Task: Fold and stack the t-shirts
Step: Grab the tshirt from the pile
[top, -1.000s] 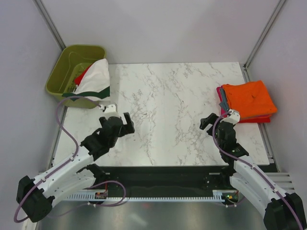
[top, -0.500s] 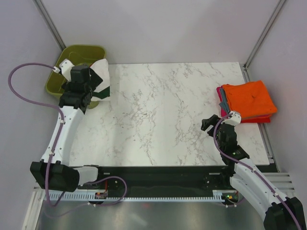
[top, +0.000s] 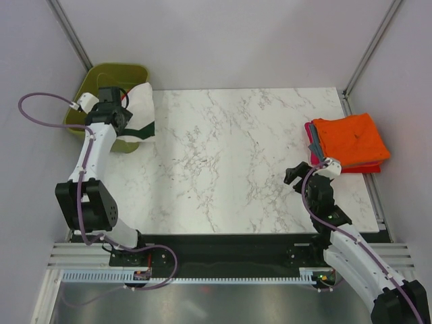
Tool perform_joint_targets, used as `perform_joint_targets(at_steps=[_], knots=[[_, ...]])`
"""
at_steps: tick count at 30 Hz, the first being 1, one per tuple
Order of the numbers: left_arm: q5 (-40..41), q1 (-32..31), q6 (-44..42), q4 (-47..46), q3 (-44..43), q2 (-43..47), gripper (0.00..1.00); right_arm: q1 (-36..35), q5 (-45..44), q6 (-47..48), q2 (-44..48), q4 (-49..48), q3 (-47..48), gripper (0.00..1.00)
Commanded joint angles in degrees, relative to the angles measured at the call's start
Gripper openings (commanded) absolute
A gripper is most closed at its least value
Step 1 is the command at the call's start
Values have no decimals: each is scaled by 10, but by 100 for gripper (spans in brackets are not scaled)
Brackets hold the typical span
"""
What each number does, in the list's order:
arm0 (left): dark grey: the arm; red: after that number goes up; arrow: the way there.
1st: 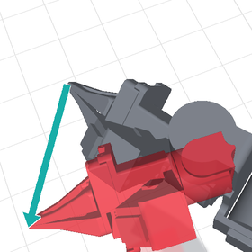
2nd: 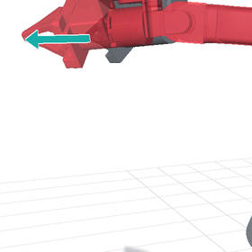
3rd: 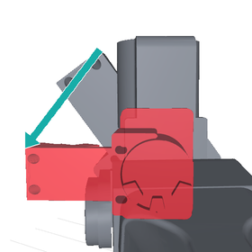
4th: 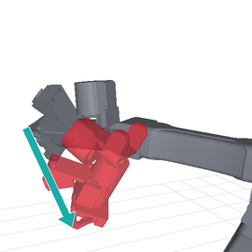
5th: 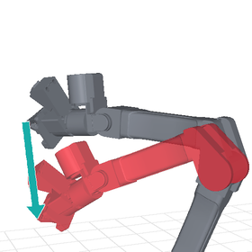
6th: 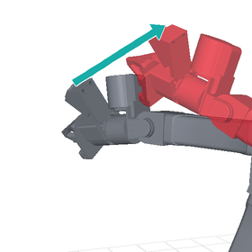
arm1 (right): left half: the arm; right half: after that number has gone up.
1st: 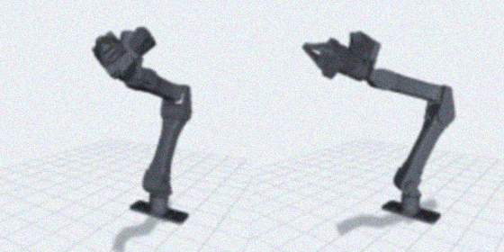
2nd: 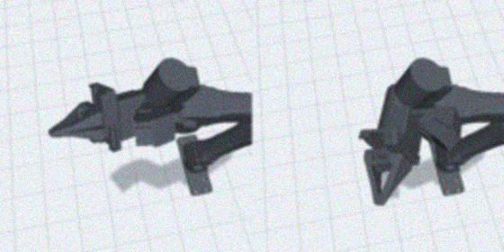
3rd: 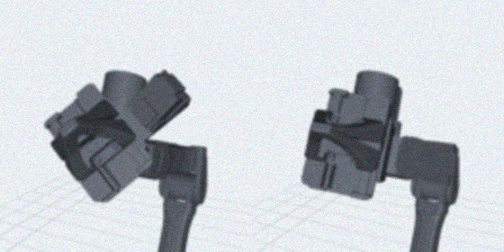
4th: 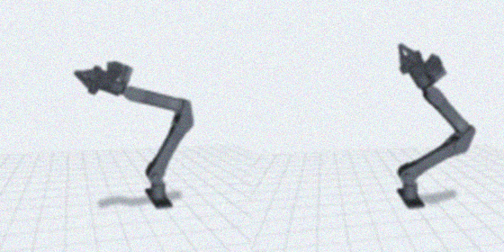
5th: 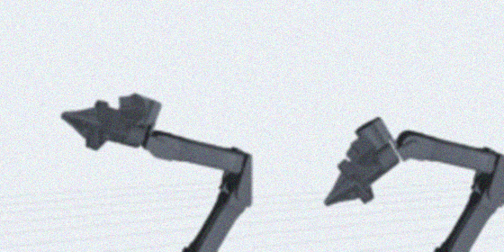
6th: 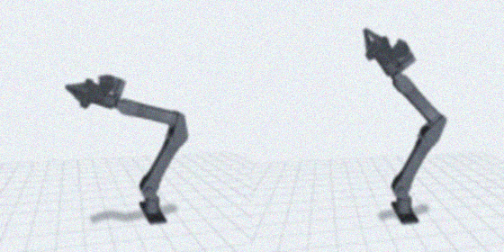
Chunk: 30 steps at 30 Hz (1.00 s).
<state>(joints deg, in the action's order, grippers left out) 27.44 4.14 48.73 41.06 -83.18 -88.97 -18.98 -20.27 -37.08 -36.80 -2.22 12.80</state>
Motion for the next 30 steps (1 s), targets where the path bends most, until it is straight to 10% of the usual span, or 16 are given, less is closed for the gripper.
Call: perform_joint_targets(at_steps=[1,4,9,22,30], knots=[[40,4,64,11,-13,-14,85,-2,-7,-6,15,5,4,90],[22,6,66,12,-25,-39,79,-3,-8,-7,23,6,2,90],[32,7,60,12,-24,-30,36,-3,-11,-8,25,5,1,89],[60,7,61,7,-108,88,10,-3,-10,-11,7,1,5,89],[-122,-1,111,-26,-199,131,2,-3,-8,-11,6,-4,3,89]])
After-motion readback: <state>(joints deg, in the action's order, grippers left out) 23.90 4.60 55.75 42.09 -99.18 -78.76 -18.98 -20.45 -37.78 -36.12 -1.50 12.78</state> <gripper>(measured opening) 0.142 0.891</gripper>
